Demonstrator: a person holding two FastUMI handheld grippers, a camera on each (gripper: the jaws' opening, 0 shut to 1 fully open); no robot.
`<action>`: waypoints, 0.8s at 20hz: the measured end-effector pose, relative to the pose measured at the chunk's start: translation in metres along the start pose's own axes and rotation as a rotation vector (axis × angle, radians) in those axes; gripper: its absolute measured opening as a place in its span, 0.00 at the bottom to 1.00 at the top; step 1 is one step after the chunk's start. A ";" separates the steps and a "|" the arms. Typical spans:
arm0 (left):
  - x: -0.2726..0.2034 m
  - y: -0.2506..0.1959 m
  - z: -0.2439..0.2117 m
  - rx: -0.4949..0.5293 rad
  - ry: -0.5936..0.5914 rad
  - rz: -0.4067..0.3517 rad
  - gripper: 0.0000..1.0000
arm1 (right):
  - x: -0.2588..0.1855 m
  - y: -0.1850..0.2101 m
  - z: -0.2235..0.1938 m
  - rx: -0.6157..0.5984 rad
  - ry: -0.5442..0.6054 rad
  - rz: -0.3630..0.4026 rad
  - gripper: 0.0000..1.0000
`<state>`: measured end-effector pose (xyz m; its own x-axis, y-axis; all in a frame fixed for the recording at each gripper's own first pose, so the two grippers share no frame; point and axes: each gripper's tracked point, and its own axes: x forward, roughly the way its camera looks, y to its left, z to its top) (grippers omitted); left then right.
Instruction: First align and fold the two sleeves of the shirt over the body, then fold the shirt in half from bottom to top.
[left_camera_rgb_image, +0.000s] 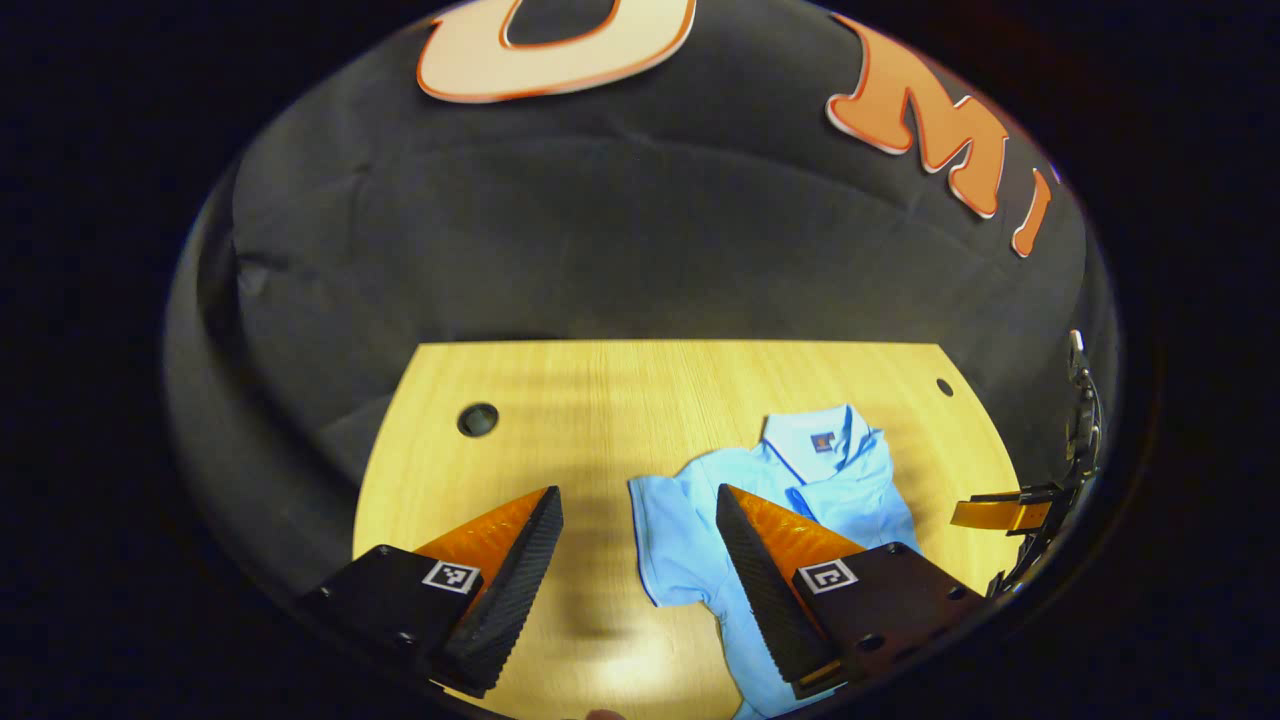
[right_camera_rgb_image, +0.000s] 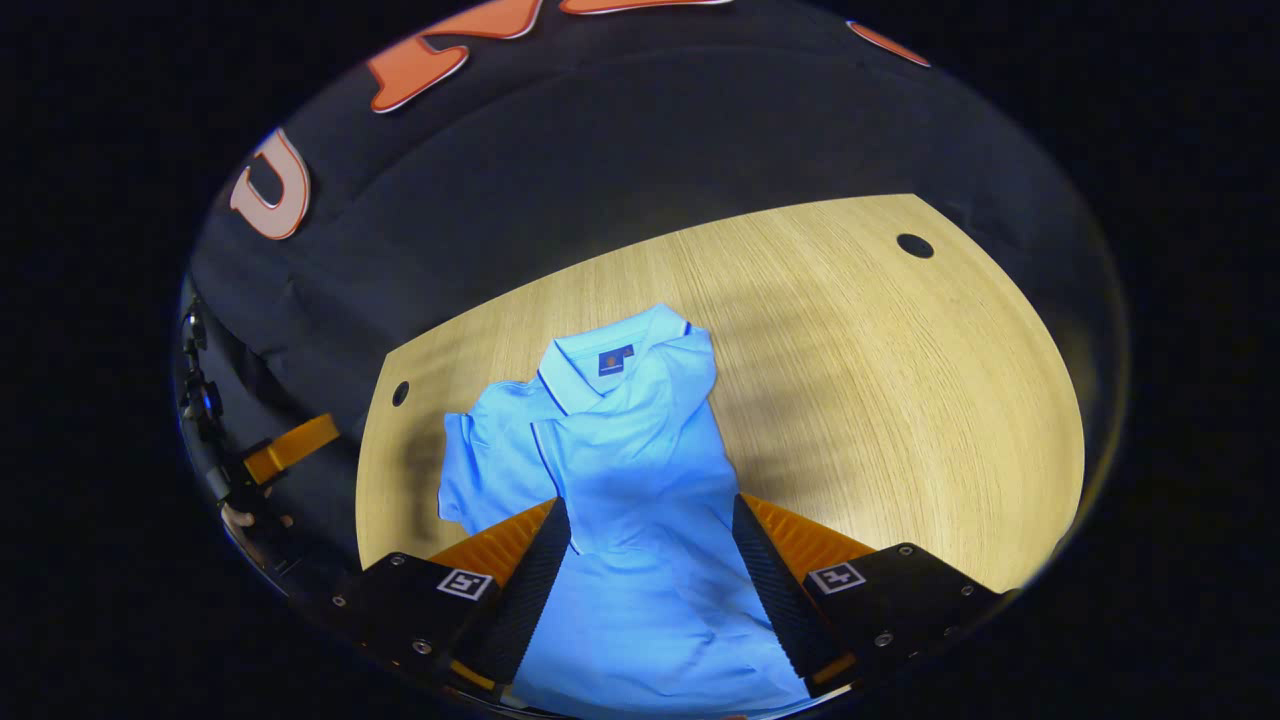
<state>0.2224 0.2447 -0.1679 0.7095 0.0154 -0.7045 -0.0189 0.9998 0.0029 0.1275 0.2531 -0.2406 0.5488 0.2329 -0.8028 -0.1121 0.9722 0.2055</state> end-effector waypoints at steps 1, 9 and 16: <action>0.015 -0.002 -0.010 0.000 0.055 -0.005 1.00 | -0.001 -0.006 -0.001 0.011 0.000 -0.003 0.99; 0.086 -0.015 -0.081 -0.069 0.383 -0.009 1.00 | 0.003 -0.046 -0.031 0.096 0.053 -0.019 0.99; 0.105 0.000 -0.100 -0.088 0.449 0.041 1.00 | 0.001 -0.071 -0.030 0.135 0.047 -0.039 0.99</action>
<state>0.2268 0.2453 -0.3127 0.3320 0.0293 -0.9428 -0.1140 0.9934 -0.0093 0.1109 0.1846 -0.2732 0.5109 0.1986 -0.8364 0.0232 0.9694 0.2443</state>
